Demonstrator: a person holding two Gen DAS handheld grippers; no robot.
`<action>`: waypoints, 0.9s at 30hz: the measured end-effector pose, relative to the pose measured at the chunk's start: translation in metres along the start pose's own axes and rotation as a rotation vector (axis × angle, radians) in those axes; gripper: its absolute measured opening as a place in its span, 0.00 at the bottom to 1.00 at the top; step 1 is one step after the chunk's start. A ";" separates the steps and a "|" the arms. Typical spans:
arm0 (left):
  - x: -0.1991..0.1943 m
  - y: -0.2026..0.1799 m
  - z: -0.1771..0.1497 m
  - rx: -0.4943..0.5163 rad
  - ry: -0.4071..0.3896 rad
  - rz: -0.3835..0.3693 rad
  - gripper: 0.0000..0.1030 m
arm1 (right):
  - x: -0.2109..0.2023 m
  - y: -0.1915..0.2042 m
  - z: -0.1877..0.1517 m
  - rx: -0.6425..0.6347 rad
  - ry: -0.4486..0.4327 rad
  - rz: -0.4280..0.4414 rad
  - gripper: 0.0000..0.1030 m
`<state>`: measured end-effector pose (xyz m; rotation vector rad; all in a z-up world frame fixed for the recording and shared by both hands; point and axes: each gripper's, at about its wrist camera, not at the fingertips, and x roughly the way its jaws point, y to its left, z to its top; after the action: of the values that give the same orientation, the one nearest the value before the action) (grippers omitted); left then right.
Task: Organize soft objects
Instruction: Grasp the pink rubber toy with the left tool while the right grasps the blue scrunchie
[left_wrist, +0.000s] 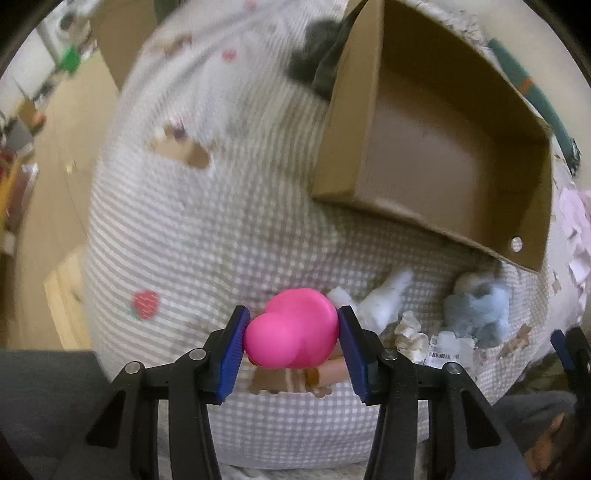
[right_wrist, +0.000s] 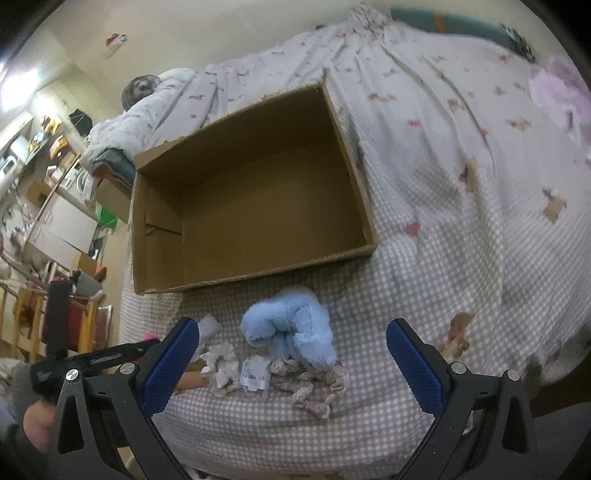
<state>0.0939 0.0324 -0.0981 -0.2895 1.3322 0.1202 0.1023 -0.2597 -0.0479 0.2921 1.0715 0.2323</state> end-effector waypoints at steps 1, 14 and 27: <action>-0.009 -0.001 -0.002 0.019 -0.031 0.016 0.44 | 0.003 -0.004 0.000 0.016 0.016 0.008 1.00; -0.014 0.010 0.000 -0.001 -0.090 0.033 0.44 | 0.079 0.005 0.013 0.074 0.255 0.015 1.00; -0.006 0.007 0.001 0.006 -0.084 0.047 0.44 | 0.125 0.006 0.019 0.051 0.301 0.005 0.35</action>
<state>0.0921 0.0401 -0.0934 -0.2455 1.2562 0.1661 0.1764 -0.2158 -0.1409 0.3119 1.3763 0.2592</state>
